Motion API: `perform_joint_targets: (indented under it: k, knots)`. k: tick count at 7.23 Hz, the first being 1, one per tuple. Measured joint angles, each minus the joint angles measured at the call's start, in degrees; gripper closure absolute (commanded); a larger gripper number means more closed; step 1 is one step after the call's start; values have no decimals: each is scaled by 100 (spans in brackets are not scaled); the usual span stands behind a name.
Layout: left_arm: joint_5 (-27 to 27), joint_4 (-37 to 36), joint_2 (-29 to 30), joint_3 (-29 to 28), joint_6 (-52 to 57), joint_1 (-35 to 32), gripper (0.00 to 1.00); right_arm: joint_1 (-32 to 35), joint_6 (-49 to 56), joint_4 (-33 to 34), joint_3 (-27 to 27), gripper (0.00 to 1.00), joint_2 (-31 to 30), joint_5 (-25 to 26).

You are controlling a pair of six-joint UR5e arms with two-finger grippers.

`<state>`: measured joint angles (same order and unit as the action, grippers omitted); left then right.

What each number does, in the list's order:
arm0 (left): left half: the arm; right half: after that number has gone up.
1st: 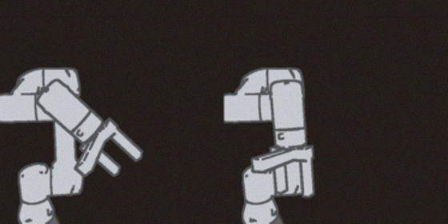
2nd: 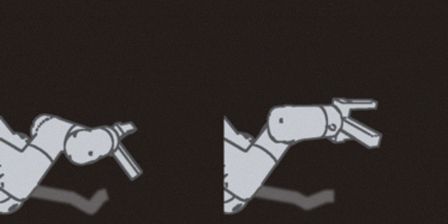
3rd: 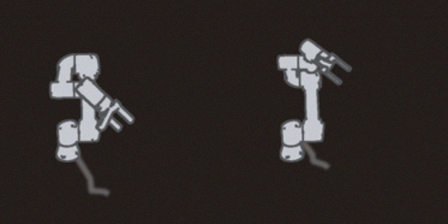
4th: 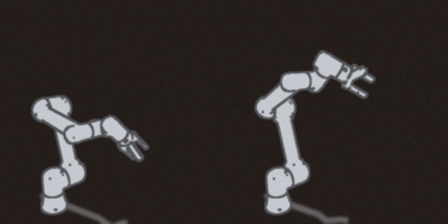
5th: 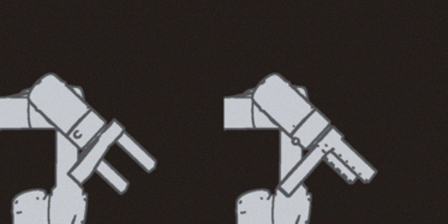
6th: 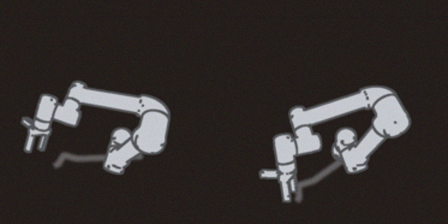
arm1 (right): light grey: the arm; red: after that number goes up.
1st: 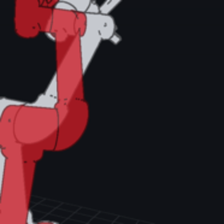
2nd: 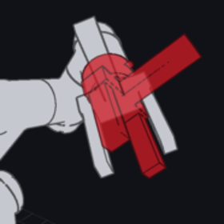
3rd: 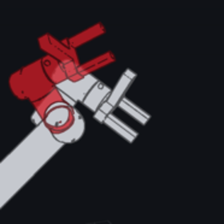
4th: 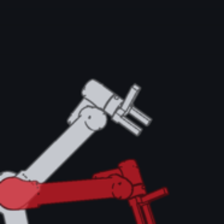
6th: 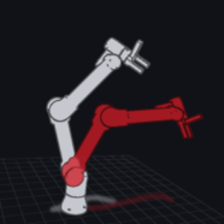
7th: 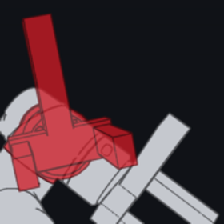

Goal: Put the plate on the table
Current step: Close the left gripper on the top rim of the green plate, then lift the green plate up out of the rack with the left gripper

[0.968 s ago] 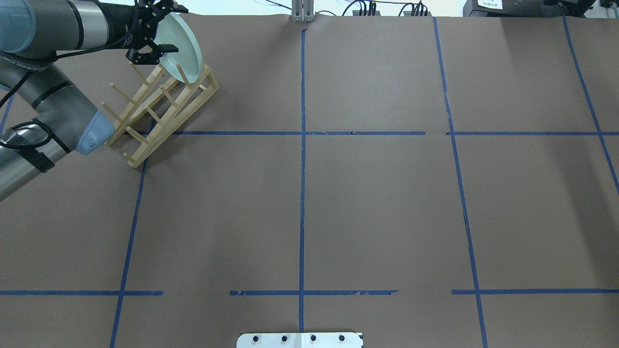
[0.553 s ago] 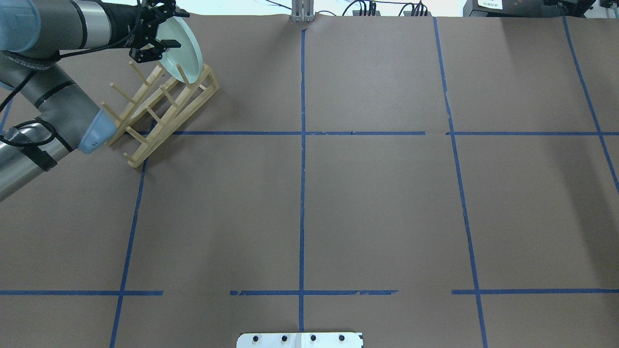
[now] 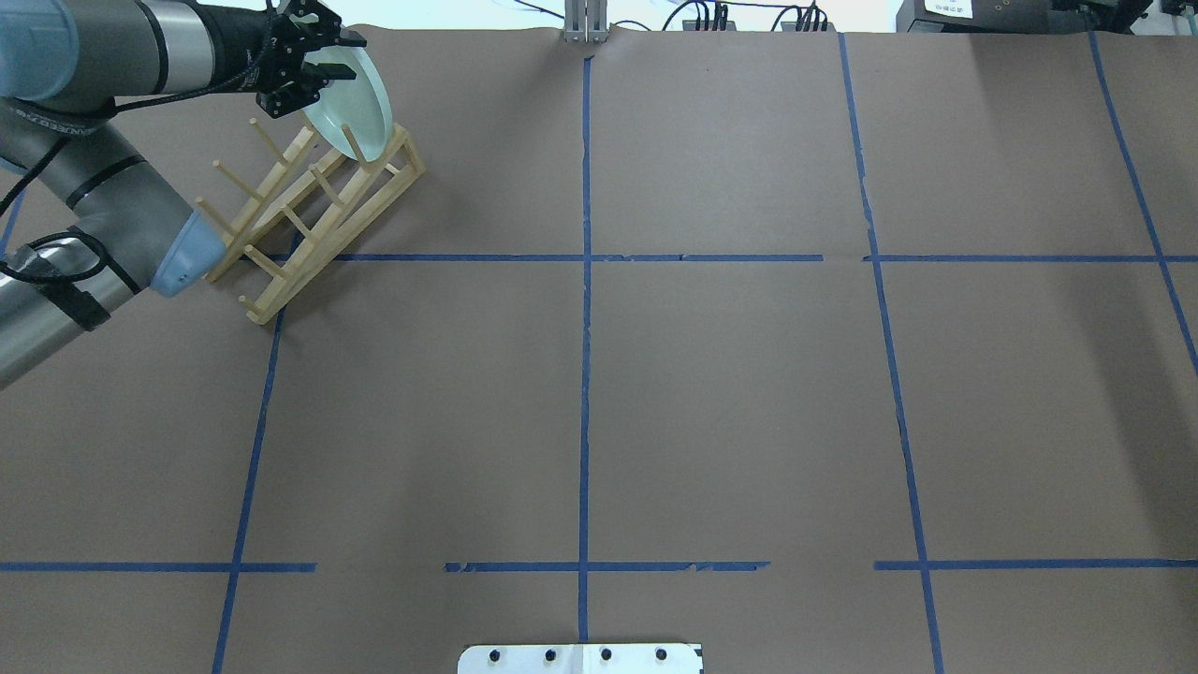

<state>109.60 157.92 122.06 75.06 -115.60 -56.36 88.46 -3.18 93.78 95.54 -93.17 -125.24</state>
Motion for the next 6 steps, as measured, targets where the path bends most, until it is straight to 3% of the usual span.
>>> perform_joint_targets:
  k: [1, 6]
  knots:
    - [1, 9, 2, 2, 2, -8, 100, 0, -2, 0, 0, 0, 0, 0]
    - [40, 322, -82, 218, -21, -258, 100, -2, -2, 0, 0, 0, 0, 0]
